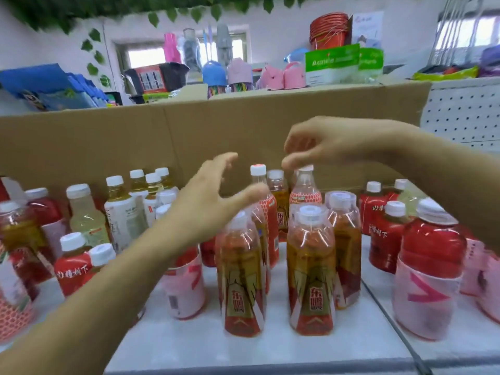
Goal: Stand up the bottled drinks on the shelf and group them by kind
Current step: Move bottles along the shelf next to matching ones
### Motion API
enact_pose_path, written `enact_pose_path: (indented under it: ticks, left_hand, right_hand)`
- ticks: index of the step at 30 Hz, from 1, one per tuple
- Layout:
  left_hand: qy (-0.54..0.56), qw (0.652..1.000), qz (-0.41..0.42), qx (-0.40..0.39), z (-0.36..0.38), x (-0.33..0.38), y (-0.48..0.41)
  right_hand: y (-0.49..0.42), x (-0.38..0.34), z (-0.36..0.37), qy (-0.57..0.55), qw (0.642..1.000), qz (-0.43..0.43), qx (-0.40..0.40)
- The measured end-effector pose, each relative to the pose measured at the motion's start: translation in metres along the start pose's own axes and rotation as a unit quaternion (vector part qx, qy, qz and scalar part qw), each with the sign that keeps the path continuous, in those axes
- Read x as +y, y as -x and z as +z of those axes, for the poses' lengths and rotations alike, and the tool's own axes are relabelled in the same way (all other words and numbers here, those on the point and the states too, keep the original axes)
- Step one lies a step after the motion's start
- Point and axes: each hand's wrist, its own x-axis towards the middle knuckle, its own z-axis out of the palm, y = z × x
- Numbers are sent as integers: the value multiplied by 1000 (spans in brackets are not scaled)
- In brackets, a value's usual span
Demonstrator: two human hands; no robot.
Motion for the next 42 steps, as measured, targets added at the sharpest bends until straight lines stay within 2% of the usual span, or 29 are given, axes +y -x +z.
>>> enact_pose_path:
  ticks: [1, 2, 6, 7, 10, 14, 20, 25, 28, 34, 36, 39, 40, 42]
  left_hand:
    - [19, 1000, -1, 4, -5, 1, -15]
    - [25, 1000, -5, -4, -9, 2, -31]
    - [-48, 993, -23, -104, 3, -2, -85]
    - [-64, 989, -26, -132, 9, -3, -94]
    - [-112, 978, -21, -174, 24, -7, -112]
    - [-157, 976, 32, -147, 32, -5, -125]
    - [-88, 980, 68, -166, 61, 18, -142]
    - [-41, 965, 93, -240, 88, 41, -166]
    - [-10, 956, 91, -280, 100, 54, -173]
    - [-26, 940, 52, -336, 105, 67, -172]
    - [-32, 935, 43, -352, 94, 68, -168]
    - [-91, 942, 51, -320, 52, 65, -151]
    - [-117, 939, 36, -323, 35, 60, -142]
    - [-184, 906, -26, -379, 3, 44, -122]
  right_hand:
    - [-15, 6, -3, 14, 999, 19, 29]
    - [-28, 11, -3, 33, 998, 41, 24]
    - [-60, 24, 12, 41, 984, 98, -146]
    - [-64, 27, 17, 42, 980, 105, -164]
    - [-69, 38, 26, 57, 982, 102, -147]
    - [-61, 52, 23, 73, 985, 94, -128]
    - [-26, 71, 5, 54, 984, 120, -121]
    - [-4, 86, -1, 60, 974, 163, -145]
    - [4, 90, -6, 56, 967, 189, -160]
    - [4, 85, -4, 84, 956, 210, -189]
    - [3, 84, -2, 87, 964, 182, -173]
    - [7, 73, -5, 65, 993, 90, -45]
    - [9, 65, -7, 31, 997, 64, -31]
    - [13, 47, -7, -16, 996, 16, -81]
